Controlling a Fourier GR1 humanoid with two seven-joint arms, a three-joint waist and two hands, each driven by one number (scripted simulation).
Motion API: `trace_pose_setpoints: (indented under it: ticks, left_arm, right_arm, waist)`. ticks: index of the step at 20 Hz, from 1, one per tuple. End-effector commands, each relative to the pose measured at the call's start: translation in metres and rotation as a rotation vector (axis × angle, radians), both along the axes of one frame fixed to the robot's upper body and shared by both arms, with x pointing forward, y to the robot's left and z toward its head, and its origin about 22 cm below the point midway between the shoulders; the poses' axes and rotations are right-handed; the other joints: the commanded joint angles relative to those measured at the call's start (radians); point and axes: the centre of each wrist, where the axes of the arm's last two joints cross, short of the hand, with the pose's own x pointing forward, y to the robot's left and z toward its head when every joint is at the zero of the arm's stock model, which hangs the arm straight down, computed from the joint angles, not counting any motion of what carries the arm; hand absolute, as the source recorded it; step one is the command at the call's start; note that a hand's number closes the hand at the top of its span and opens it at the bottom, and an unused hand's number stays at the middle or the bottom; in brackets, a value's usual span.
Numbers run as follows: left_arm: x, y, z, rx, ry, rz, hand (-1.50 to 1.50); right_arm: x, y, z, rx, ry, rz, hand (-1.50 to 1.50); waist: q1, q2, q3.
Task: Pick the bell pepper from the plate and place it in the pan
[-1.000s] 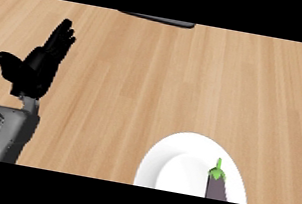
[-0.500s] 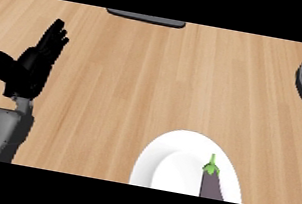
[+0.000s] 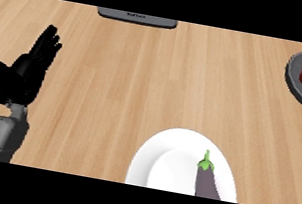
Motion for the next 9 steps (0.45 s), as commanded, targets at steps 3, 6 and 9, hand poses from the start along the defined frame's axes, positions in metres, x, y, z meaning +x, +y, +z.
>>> trace_pose_setpoints:
  ticks: [3, 6, 9]
  left_arm:
    - [-0.003, 0.002, -0.007, -0.001, 0.008, 0.016, 0.00]
    - [0.006, 0.005, 0.009, 0.007, 0.008, 0.010, 0.00]
    - [0.003, 0.002, 0.004, 0.008, 0.006, 0.004, 0.00]
  right_arm:
    - [-0.034, -0.026, 0.022, 0.129, -0.085, 0.181, -1.50]
    - [-0.033, -0.020, 0.008, 0.103, -0.059, 0.203, -1.50]
    - [-0.045, -0.025, 0.005, 0.058, -0.047, 0.180, -1.50]
  waist:
    - [-0.013, -0.002, -0.001]
    - [-0.013, -0.003, 0.000]
    - [-0.008, -0.004, 0.001]
